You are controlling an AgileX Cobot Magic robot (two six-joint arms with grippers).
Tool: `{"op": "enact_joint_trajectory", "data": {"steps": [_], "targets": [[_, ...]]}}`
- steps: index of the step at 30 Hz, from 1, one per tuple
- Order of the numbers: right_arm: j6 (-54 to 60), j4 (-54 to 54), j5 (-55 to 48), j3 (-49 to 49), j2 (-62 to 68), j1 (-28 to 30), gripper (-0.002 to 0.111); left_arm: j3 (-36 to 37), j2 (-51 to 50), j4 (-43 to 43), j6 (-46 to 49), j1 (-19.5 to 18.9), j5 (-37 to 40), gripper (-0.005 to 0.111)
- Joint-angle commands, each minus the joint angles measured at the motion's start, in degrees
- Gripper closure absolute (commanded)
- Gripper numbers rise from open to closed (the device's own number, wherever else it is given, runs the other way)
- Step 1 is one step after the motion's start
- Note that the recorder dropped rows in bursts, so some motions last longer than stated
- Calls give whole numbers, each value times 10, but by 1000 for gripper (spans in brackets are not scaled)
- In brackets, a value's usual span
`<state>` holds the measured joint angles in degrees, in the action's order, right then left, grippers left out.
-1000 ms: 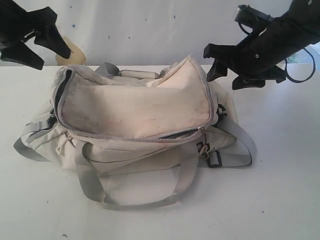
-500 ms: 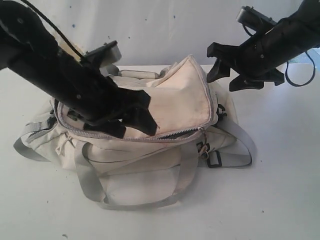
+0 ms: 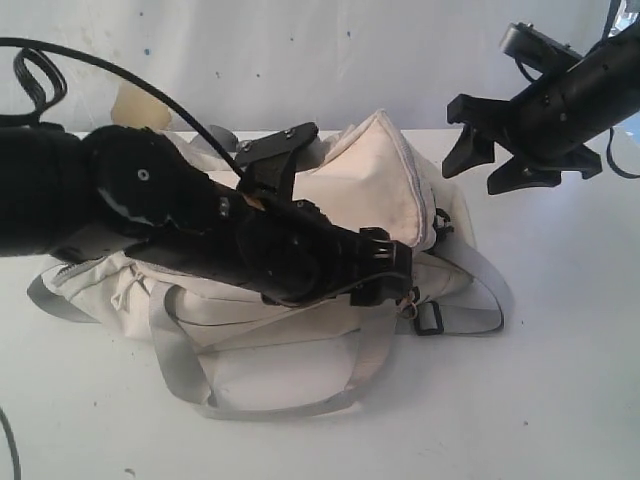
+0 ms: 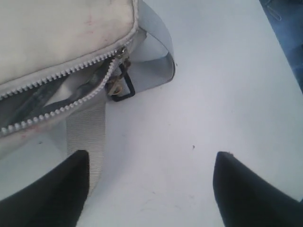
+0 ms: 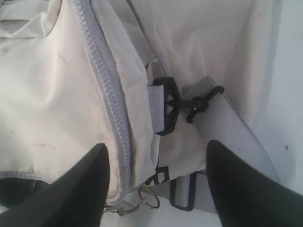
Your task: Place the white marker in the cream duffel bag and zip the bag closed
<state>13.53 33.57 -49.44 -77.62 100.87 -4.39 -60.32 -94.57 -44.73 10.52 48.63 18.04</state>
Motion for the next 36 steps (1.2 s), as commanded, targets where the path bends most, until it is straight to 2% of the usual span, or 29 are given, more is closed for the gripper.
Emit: {"op": "enact_joint_trajectory", "data": {"steps": [1, 7, 10, 26, 31, 36], "targets": [[10, 2, -6, -5, 0, 11, 53, -2, -28, -74, 1, 9, -35, 26], [13, 2, -1, -5, 0, 11, 53, -37, -82, -75, 30, 15, -12, 40], [13, 1, -2, -5, 0, 11, 53, -46, -106, -75, 33, 15, -24, 46], [14, 1, 1, -5, 0, 11, 53, -151, -197, -72, 53, 15, -15, 46], [14, 1, 1, -5, 0, 11, 53, -157, -214, -71, 70, 15, -60, 46], [15, 1, 5, -5, 0, 11, 53, -157, -229, -71, 103, 15, -52, 46]]}}
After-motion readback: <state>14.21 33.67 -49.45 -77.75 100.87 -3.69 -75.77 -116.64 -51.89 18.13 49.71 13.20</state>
